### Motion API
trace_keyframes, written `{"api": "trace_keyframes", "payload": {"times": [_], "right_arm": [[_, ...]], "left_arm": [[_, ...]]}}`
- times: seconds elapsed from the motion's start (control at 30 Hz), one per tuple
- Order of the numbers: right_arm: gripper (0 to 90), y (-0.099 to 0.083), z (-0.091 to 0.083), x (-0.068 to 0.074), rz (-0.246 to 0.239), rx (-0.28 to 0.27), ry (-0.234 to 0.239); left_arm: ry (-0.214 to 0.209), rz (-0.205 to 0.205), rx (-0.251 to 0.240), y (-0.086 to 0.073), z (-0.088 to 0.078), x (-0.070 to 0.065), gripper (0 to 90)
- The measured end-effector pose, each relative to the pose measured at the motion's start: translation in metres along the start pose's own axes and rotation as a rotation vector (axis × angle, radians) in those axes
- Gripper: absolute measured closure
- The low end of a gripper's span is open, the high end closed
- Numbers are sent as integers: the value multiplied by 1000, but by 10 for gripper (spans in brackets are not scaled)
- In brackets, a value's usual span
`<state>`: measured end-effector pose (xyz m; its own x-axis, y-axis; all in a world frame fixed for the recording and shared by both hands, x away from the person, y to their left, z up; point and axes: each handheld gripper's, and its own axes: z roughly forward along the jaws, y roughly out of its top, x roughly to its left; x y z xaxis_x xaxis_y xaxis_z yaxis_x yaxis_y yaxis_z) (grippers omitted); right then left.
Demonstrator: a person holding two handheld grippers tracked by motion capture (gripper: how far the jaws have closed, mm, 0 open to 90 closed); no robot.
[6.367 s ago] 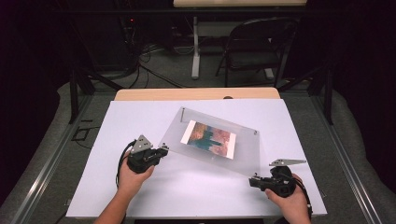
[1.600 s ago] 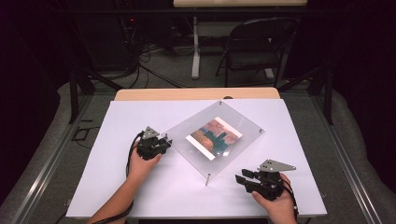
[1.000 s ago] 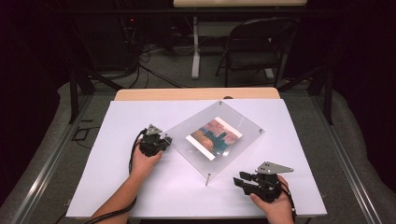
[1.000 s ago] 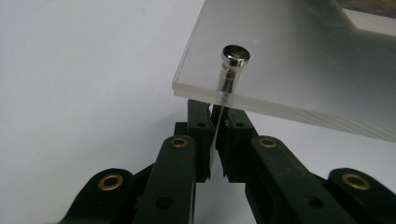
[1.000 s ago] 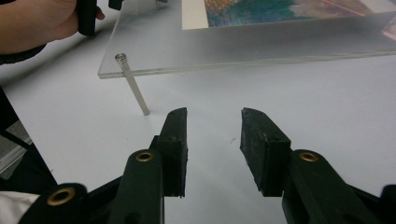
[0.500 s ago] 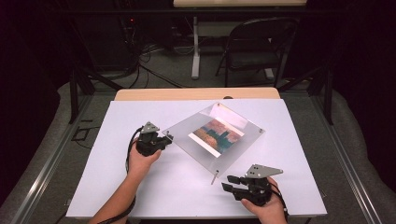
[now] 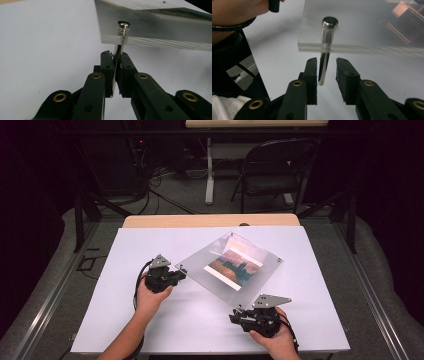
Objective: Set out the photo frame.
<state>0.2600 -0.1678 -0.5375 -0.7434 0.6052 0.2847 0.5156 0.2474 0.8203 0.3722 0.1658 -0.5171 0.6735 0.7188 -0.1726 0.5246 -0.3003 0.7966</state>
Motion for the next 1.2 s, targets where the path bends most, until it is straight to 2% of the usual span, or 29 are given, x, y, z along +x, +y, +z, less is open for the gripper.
{"api": "trace_keyframes", "payload": {"times": [0.07, 0.1, 0.2, 0.27, 0.33, 0.43, 0.77, 0.93, 1.2], "right_arm": [[744, 0, 0, 0, -1, 1, 2], [791, 1, 1, 0, -7, 1, 14], [834, 2, 1, 3, -23, 0, 19], [841, 2, 1, 4, -32, 1, 12], [851, 1, 1, 1, -7, 4, 29], [851, 1, 0, 2, -14, 7, 18], [853, 3, -4, 1, -15, 13, 8], [854, 5, -9, -5, 2, -1, -5], [853, 9, -24, -24, 31, -23, -56]], "left_arm": [[0, -1, 1, 0, -1, -1, 843], [-4, 1, -1, -1, -1, -3, 844], [-4, -1, 2, -2, -2, -3, 844], [-6, -5, 1, -3, -1, -3, 844], [-5, -8, 3, -4, -1, -4, 844], [-10, -5, 3, -5, -2, -4, 844], [-12, 21, -3, -6, -6, -8, 849], [-24, 14, -18, -9, -14, -13, 851], [-50, 9, -41, -19, -27, -29, 851]]}}
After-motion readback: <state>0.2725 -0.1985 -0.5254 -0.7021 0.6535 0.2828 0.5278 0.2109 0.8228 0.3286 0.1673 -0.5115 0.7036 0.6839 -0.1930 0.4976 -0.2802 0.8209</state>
